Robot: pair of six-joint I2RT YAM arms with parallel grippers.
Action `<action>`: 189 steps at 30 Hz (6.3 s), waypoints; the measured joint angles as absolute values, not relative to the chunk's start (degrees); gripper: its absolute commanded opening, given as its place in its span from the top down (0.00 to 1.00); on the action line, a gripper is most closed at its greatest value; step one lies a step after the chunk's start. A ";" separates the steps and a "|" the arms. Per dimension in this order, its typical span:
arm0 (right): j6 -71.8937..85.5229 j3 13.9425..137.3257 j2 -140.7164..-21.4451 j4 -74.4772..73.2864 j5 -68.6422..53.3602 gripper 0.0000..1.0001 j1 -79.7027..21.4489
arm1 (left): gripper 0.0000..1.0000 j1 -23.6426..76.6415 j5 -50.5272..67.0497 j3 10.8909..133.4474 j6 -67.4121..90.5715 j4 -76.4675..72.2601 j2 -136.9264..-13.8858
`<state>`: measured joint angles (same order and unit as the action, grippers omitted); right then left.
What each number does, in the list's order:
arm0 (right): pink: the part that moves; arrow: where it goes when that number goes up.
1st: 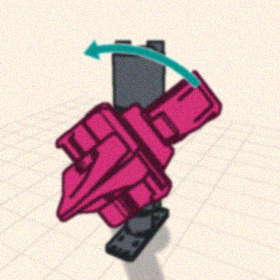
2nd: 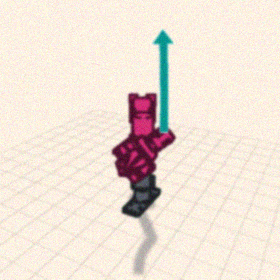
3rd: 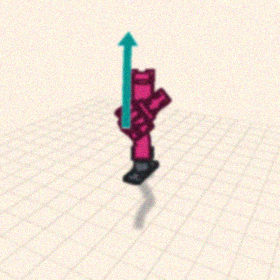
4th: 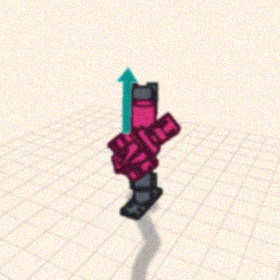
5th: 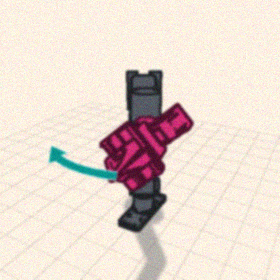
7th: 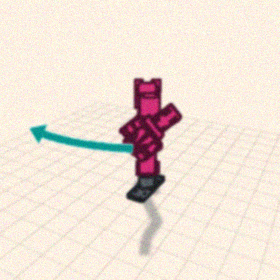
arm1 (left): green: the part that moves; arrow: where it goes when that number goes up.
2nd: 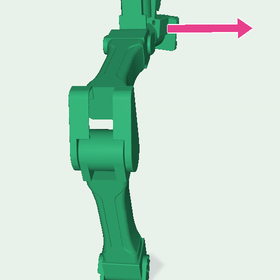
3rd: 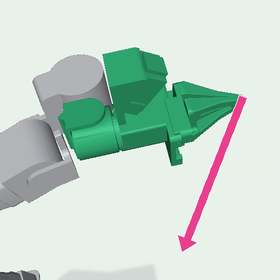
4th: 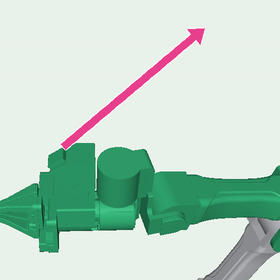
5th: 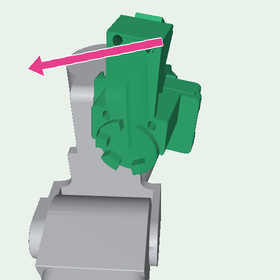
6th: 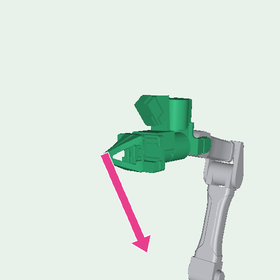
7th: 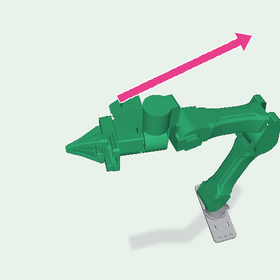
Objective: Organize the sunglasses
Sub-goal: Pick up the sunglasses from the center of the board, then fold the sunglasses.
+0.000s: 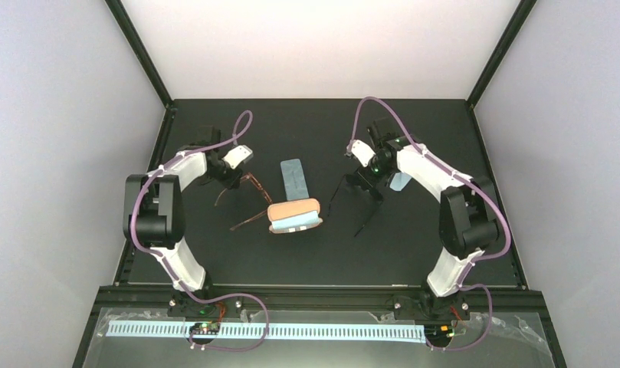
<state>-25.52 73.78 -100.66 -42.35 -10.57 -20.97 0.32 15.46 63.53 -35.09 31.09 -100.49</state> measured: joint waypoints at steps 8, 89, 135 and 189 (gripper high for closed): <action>-25.34 73.67 -98.24 -42.35 -10.59 0.50 -20.97 | 0.98 0.32 15.11 63.53 -35.51 31.35 -101.69; 9.54 87.81 -104.31 -32.91 -66.59 0.72 -28.53 | 0.46 20.34 16.64 76.55 -23.66 41.47 -77.69; -3.99 84.55 -96.03 -38.46 -56.84 0.78 -25.67 | 0.14 25.87 56.73 84.20 -16.71 43.97 -88.47; -39.77 88.05 -102.63 -75.85 -64.90 0.80 -30.85 | 0.73 35.73 30.24 70.43 -68.86 44.42 -70.63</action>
<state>-39.77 88.05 -102.63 -75.85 -64.90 -30.85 35.73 30.24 70.43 -68.86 44.42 -70.63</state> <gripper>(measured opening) 0.444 0.405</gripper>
